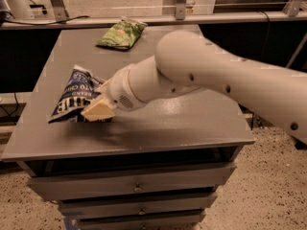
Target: Pick blue chip bag
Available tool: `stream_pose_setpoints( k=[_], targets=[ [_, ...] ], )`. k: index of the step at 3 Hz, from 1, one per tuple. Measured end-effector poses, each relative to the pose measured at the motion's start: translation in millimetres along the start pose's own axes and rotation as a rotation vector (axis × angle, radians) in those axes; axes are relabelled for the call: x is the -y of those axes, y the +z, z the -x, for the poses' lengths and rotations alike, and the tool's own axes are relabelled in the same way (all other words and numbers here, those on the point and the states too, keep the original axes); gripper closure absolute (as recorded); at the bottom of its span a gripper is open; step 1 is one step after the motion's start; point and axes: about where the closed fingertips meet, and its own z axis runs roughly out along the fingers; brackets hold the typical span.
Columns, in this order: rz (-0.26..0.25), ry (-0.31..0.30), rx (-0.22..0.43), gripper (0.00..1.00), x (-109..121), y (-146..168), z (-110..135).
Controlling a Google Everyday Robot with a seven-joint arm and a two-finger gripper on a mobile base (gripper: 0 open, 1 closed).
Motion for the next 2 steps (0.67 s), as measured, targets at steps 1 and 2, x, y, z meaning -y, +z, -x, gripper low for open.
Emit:
stream_pose_setpoints(
  k=[1,2],
  targets=[
    [-0.071,0.003,0.040,1.00,37,-40,44],
    [-0.087,-0.002,0.056,1.00,42,-48,55]
  ],
)
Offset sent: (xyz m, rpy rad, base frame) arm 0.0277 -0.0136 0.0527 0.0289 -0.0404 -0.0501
